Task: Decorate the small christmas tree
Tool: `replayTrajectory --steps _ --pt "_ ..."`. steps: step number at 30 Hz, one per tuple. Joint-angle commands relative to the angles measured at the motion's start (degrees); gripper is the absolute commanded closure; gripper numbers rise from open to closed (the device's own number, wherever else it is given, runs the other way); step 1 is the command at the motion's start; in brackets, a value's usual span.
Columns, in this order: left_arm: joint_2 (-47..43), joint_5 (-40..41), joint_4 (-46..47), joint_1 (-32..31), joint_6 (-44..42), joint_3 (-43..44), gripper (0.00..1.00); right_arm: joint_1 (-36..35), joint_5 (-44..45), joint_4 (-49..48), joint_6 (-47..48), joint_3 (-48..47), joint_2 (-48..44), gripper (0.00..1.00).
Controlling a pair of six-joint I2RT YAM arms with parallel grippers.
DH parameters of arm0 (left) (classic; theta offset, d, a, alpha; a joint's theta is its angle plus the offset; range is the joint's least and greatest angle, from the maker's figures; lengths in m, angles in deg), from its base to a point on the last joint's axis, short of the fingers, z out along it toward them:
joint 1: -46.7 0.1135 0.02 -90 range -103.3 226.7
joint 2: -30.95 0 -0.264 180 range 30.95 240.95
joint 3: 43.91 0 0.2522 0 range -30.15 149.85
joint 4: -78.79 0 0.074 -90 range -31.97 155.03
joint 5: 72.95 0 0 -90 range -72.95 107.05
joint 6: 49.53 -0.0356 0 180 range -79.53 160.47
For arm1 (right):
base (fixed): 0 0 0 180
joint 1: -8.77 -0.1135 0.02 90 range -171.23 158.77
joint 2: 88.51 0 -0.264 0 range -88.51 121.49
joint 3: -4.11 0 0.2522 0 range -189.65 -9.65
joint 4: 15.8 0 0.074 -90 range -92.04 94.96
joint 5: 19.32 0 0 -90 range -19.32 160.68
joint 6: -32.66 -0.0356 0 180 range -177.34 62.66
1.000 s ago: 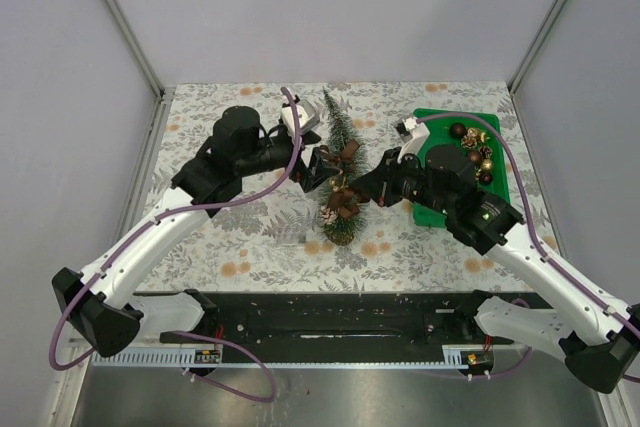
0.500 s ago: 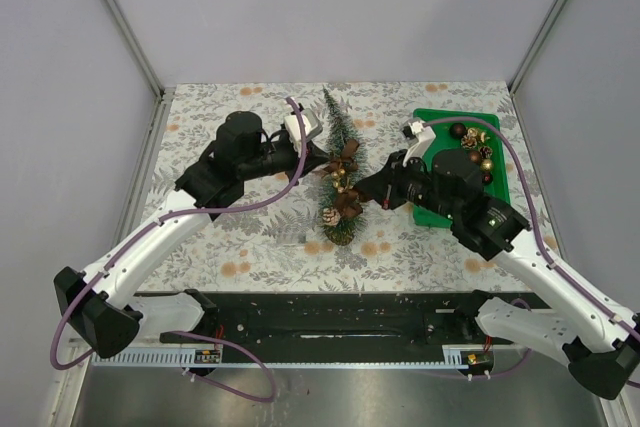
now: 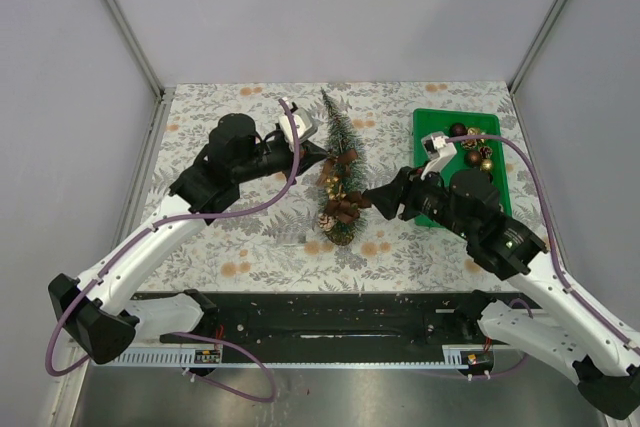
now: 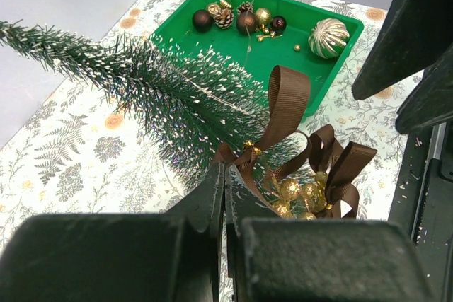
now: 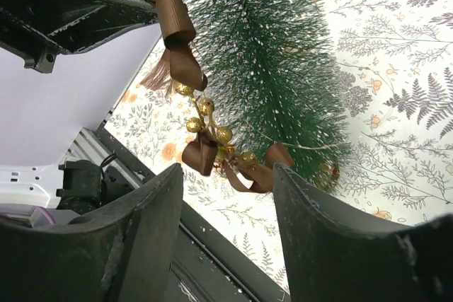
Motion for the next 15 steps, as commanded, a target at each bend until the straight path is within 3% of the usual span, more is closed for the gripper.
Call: replayTrajectory --steps 1,15 --pt "-1.68 1.04 3.59 0.28 0.20 -0.24 1.00 -0.56 3.70 -0.18 -0.94 1.71 -3.02 0.38" --pt "-2.21 1.04 3.59 0.36 0.64 -0.51 1.00 -0.56 1.07 -5.97 -4.72 7.95 1.90 0.44"
